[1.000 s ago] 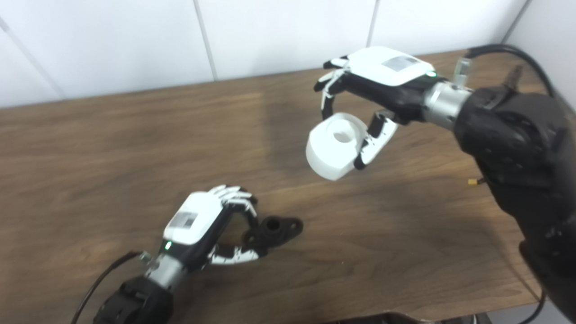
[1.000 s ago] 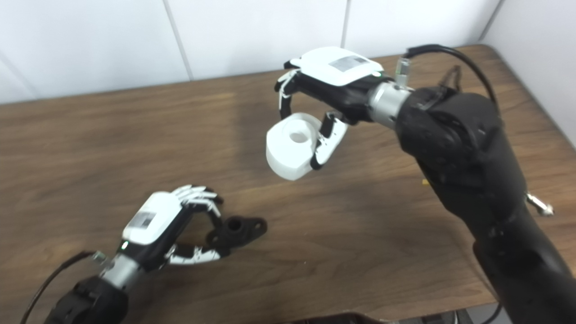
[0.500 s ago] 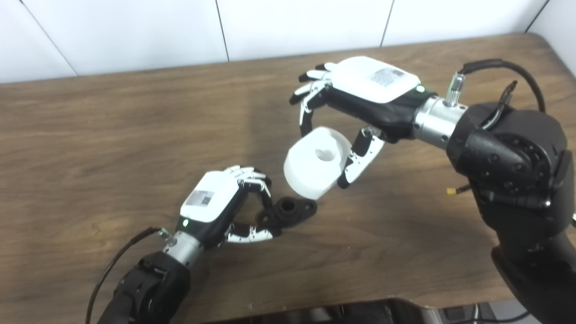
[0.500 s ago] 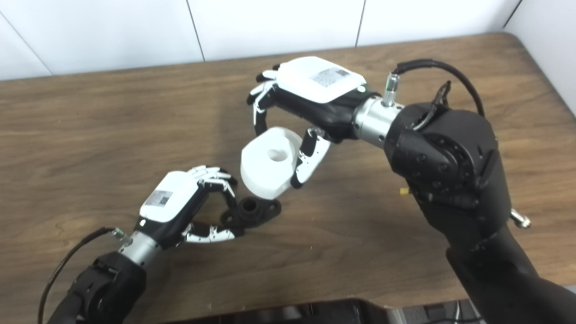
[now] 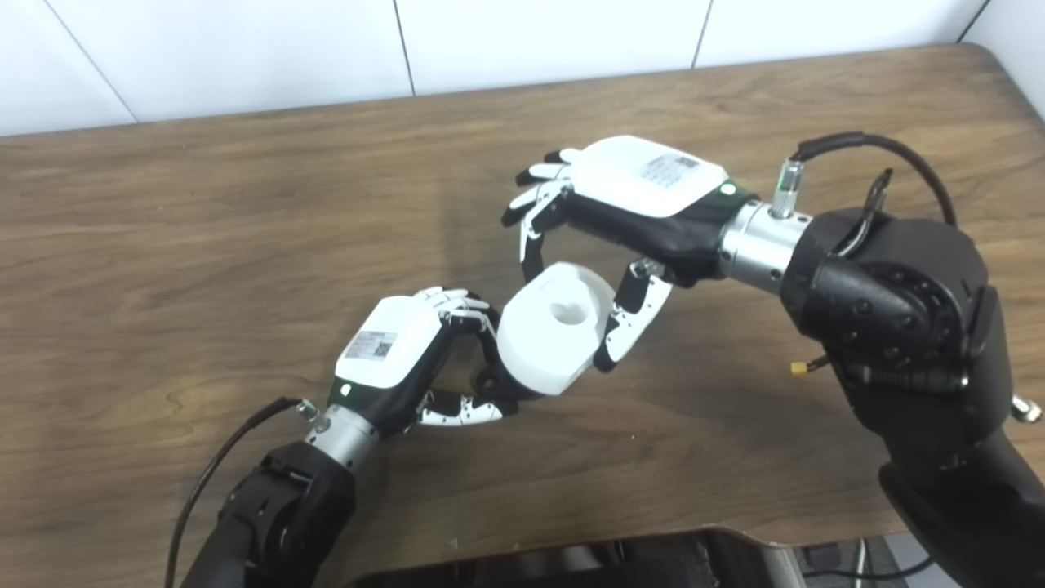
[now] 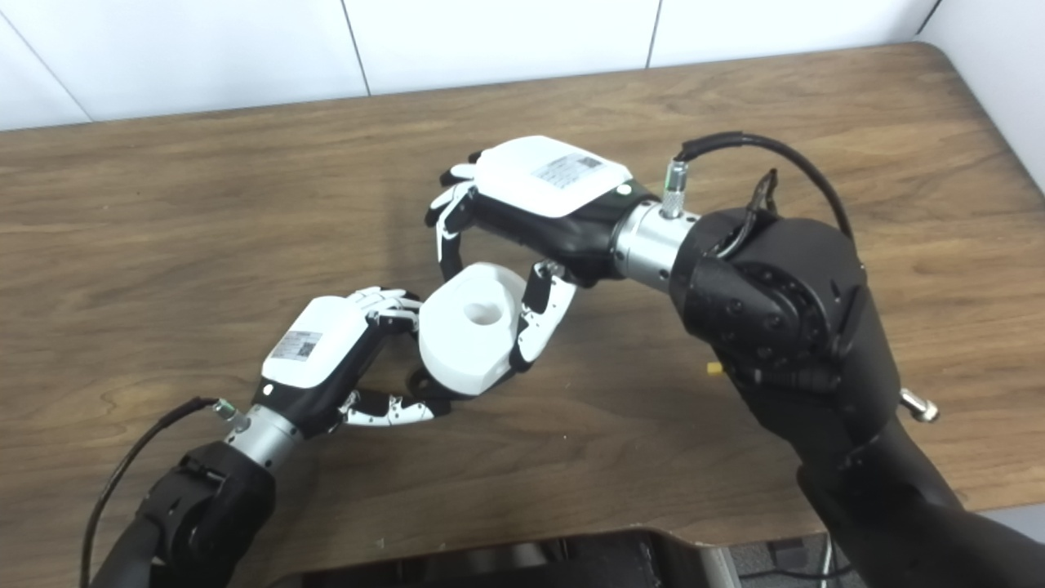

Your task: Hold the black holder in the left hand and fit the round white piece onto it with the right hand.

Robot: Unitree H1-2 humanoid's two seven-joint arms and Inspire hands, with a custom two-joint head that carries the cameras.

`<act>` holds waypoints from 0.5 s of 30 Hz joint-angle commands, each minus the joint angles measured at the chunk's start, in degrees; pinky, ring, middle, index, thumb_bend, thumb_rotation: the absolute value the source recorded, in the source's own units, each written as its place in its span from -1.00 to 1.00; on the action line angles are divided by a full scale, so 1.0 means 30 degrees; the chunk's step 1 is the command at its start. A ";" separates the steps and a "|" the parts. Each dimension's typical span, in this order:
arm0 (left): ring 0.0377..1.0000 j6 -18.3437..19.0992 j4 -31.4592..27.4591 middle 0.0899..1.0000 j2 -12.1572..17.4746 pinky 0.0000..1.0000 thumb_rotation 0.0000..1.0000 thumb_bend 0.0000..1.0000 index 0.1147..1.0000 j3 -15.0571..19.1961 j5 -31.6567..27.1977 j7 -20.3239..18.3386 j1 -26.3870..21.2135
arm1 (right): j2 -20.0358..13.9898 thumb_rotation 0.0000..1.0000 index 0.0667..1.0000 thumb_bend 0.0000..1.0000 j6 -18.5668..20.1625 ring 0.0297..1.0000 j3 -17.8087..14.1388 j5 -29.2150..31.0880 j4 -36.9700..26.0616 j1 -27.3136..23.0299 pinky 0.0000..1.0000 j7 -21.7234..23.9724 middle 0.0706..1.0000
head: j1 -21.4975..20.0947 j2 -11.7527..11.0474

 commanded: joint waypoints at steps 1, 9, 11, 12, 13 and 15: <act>0.64 -0.0054 0.0302 0.46 -0.0004 0.74 -0.89 0.05 -0.16 -0.0604 0.0152 -0.1246 0.0406 | 0.0034 -0.73 -0.11 0.05 -0.0242 0.89 -0.0149 0.0128 -0.0047 -0.0433 1.00 -0.0339 0.67 | -0.0042 0.0029; 0.63 -0.0086 0.0352 0.45 -0.0077 0.74 -0.89 0.05 -0.16 -0.0624 0.0220 -0.1116 0.0478 | 0.0048 -0.73 -0.11 0.05 -0.0861 0.89 -0.0020 0.0334 0.0658 0.0136 1.00 -0.1069 0.65 | 0.0011 -0.0153; 0.63 -0.0034 0.0330 0.45 -0.0130 0.74 -0.89 0.05 -0.16 -0.0614 0.0209 -0.1130 0.0507 | 0.0074 -0.73 -0.11 0.05 -0.1010 0.89 -0.0022 0.0361 0.0898 0.0295 1.00 -0.1274 0.65 | 0.0036 -0.0150; 0.63 0.0013 0.0309 0.45 -0.0149 0.74 -0.89 0.05 -0.16 -0.0603 0.0193 -0.1183 0.0517 | 0.0090 -0.73 -0.11 0.05 -0.1093 0.89 -0.0024 0.0367 0.1003 0.0359 1.00 -0.1375 0.64 | 0.0036 -0.0150; 0.64 0.0025 0.0309 0.45 -0.0157 0.75 -0.89 0.05 -0.16 -0.0596 0.0174 -0.1199 0.0532 | 0.0103 -0.73 -0.11 0.05 -0.1198 0.89 -0.0022 0.0368 0.1092 0.0439 1.00 -0.1505 0.64 | -0.0048 -0.0316; 0.64 0.0007 0.0308 0.45 -0.0152 0.75 -0.89 0.05 -0.16 -0.0588 0.0155 -0.1207 0.0553 | 0.0089 -0.73 -0.11 0.05 -0.1440 0.89 -0.0003 0.0381 0.1219 0.0591 1.00 -0.1811 0.64 | -0.0144 -0.0365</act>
